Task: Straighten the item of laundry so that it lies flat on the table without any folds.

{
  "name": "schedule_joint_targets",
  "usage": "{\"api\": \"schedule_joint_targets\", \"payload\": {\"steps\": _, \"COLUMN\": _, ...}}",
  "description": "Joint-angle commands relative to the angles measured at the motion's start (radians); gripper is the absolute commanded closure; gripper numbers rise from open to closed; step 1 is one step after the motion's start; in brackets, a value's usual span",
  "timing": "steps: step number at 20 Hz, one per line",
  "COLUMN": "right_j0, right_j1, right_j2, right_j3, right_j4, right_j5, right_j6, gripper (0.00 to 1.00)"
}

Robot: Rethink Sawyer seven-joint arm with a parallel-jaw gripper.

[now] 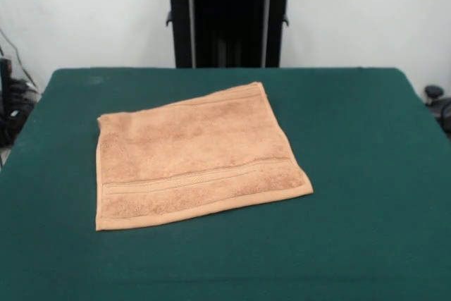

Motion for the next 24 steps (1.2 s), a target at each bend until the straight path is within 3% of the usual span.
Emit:
{"api": "schedule_joint_targets", "payload": {"steps": 1, "right_j0": -0.102, "right_j1": -0.037, "right_j2": 0.15, "right_j3": 0.077, "right_j4": 0.016, "right_j5": 0.067, "right_j6": -0.243, "gripper": 1.0}}
{"api": "schedule_joint_targets", "payload": {"steps": 12, "right_j0": -0.172, "right_j1": -0.046, "right_j2": 0.248, "right_j3": 0.112, "right_j4": -0.045, "right_j5": -0.002, "right_j6": -0.244, "gripper": 1.0}}
{"api": "schedule_joint_targets", "payload": {"steps": 24, "right_j0": -0.15, "right_j1": -0.034, "right_j2": 0.216, "right_j3": 0.061, "right_j4": -0.057, "right_j5": 0.072, "right_j6": -0.199, "gripper": 1.0}}
